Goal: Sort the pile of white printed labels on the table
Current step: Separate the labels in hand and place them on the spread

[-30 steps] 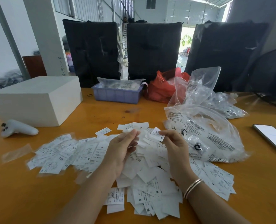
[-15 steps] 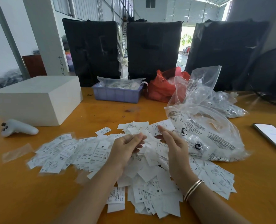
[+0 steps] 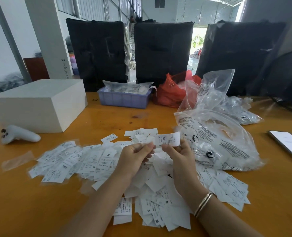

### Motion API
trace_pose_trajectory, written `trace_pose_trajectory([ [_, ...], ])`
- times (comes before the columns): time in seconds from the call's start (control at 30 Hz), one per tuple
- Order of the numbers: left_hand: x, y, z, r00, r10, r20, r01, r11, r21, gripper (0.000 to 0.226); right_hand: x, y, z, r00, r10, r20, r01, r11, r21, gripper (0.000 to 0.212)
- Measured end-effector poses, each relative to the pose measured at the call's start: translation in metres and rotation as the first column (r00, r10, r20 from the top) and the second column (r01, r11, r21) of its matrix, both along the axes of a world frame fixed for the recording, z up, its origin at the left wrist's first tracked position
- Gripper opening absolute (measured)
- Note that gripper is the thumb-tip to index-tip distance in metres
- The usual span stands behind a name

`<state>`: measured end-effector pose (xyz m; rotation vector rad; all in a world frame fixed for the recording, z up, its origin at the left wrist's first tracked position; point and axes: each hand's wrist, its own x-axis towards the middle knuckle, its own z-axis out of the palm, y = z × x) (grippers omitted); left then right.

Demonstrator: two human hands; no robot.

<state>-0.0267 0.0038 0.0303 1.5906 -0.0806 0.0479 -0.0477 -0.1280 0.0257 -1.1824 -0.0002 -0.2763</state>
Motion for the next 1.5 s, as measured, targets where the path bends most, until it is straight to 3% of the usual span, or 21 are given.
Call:
trace_pose_trajectory([
  [0.23, 0.0005, 0.0023, 0.0009, 1.0, 0.008, -0.001, -0.008, 0.999, -0.046, 0.012, -0.0014, -0.0024, 0.0001, 0.999, -0.024, -0.037, 0.023, 0.999, -0.036, 0.004],
  [0.47, 0.0003, 0.0046, 0.0027, 0.999, -0.034, 0.007, 0.035, 0.995, -0.096, 0.007, 0.0029, -0.0057, -0.0024, 0.988, -0.026, -0.154, 0.009, 0.993, -0.115, 0.025],
  [0.6, 0.0009, 0.0041, 0.0031, 0.999, -0.043, 0.002, 0.043, 0.998, -0.047, 0.004, 0.0006, -0.0062, -0.0017, 0.994, 0.026, -0.102, -0.049, 0.973, -0.227, 0.032],
  [0.73, 0.0019, 0.0059, 0.0028, 0.999, -0.051, 0.001, 0.051, 0.995, -0.082, 0.005, 0.0007, -0.0077, 0.0001, 1.0, -0.02, -0.02, 0.015, 0.969, -0.245, 0.033],
  [0.93, 0.0033, 0.0069, 0.0012, 0.995, -0.036, -0.091, 0.02, 0.984, -0.177, 0.012, -0.0021, -0.0067, -0.0001, 0.998, 0.062, 0.031, -0.048, 0.94, -0.338, 0.008],
  [1.1, 0.0012, 0.0047, 0.0025, 0.99, -0.123, -0.072, 0.12, 0.992, -0.05, 0.007, -0.0002, -0.0057, -0.0008, 0.997, 0.052, 0.065, -0.022, 0.92, -0.391, 0.006],
  [1.17, 0.0012, 0.004, 0.002, 0.994, -0.097, -0.06, 0.096, 0.995, -0.019, 0.007, 0.0004, -0.0057, -0.0019, 0.995, 0.023, 0.099, 0.016, 0.928, -0.371, 0.008],
  [1.33, 0.0013, 0.0059, 0.0036, 0.996, -0.083, -0.027, 0.079, 0.989, -0.126, 0.008, 0.0034, -0.0082, -0.002, 0.97, -0.155, 0.187, 0.204, 0.938, -0.28, 0.011],
  [1.5, 0.0012, 0.0044, 0.0028, 0.994, -0.107, -0.027, 0.105, 0.992, -0.066, 0.021, 0.0051, -0.006, -0.0043, 0.971, -0.171, 0.167, 0.214, 0.933, -0.289, 0.023],
])
